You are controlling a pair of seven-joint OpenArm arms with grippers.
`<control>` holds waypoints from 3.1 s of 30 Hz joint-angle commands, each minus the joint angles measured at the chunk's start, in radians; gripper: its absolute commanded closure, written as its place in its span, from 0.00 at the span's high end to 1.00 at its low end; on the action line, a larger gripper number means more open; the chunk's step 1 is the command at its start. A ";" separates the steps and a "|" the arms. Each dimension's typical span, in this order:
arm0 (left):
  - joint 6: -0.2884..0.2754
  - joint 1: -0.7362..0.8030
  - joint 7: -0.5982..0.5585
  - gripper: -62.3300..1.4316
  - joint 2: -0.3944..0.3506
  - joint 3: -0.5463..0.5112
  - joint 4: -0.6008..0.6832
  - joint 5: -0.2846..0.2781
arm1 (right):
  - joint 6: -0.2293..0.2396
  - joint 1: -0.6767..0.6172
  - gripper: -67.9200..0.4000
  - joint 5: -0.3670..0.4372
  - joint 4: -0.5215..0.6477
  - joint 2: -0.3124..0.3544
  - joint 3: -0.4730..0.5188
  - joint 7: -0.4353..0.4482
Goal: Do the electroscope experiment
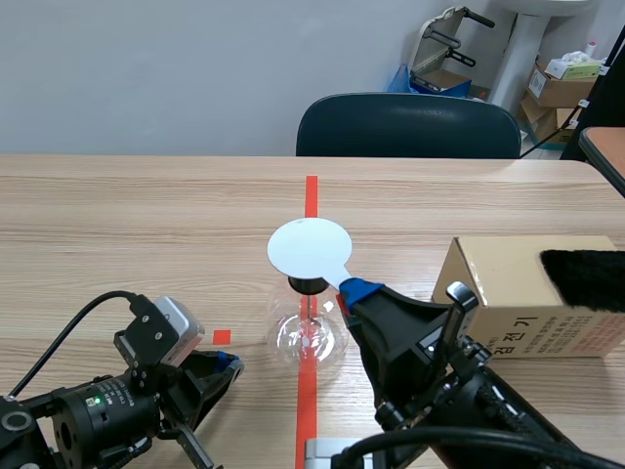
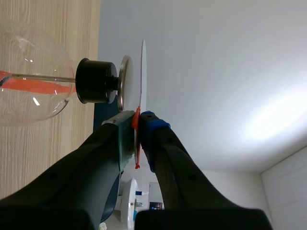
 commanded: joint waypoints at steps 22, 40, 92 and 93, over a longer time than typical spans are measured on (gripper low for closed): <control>-0.003 -0.002 -0.013 0.06 0.002 -0.001 0.012 -0.001 | -0.011 0.004 0.02 -0.001 0.008 0.005 0.008 -0.523; -0.003 -0.003 -0.014 0.06 0.002 -0.001 0.012 -0.001 | -0.011 0.003 0.02 -0.001 0.008 0.005 0.008 -0.634; -0.003 -0.003 -0.019 0.06 -0.003 -0.001 0.012 -0.001 | -0.011 0.003 0.02 -0.001 0.008 0.005 0.008 -0.633; -0.003 -0.003 -0.022 0.06 -0.005 -0.001 0.013 -0.001 | -0.011 0.003 0.02 -0.001 0.008 0.005 0.008 -0.633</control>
